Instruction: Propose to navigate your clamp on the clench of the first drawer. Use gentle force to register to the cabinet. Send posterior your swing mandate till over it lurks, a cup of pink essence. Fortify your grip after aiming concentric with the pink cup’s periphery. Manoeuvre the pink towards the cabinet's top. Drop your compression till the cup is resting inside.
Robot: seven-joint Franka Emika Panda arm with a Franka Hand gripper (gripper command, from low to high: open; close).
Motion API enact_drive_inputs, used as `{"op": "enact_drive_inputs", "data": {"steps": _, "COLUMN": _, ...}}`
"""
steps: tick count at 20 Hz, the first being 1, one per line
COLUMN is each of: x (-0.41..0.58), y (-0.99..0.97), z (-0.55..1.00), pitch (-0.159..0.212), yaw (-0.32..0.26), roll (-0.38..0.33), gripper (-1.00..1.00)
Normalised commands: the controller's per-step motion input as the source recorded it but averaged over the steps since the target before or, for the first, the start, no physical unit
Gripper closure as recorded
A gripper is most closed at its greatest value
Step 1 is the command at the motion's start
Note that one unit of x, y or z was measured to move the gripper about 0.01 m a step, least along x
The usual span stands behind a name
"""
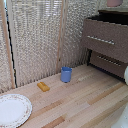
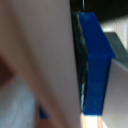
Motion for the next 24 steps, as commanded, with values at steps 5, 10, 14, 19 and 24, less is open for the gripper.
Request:
{"op": "enact_drive_inputs", "data": {"steps": 5, "x": -0.011, "y": -0.5, "z": -0.21, "pitch": 0.0, "yaw": 0.002, "roll": 0.068, "gripper": 1.0}}
{"op": "enact_drive_inputs", "data": {"steps": 10, "x": -0.112, "y": -0.07, "z": -0.29, "pitch": -0.013, "yaw": 0.0, "roll": 0.061, "gripper": -1.0}}
{"op": "enact_drive_inputs", "data": {"steps": 14, "x": -0.004, "y": -0.02, "z": 0.04, "pitch": 0.006, "yaw": 0.0, "roll": 0.041, "gripper": -1.0}}
{"op": "enact_drive_inputs", "data": {"steps": 19, "x": 0.092, "y": 0.08, "z": 0.45, "pitch": 0.041, "yaw": 0.0, "roll": 0.109, "gripper": -1.0}}
{"op": "enact_drive_inputs", "data": {"steps": 24, "x": 0.186, "y": 0.23, "z": 0.66, "pitch": 0.009, "yaw": -0.018, "roll": 0.157, "gripper": -1.0}}
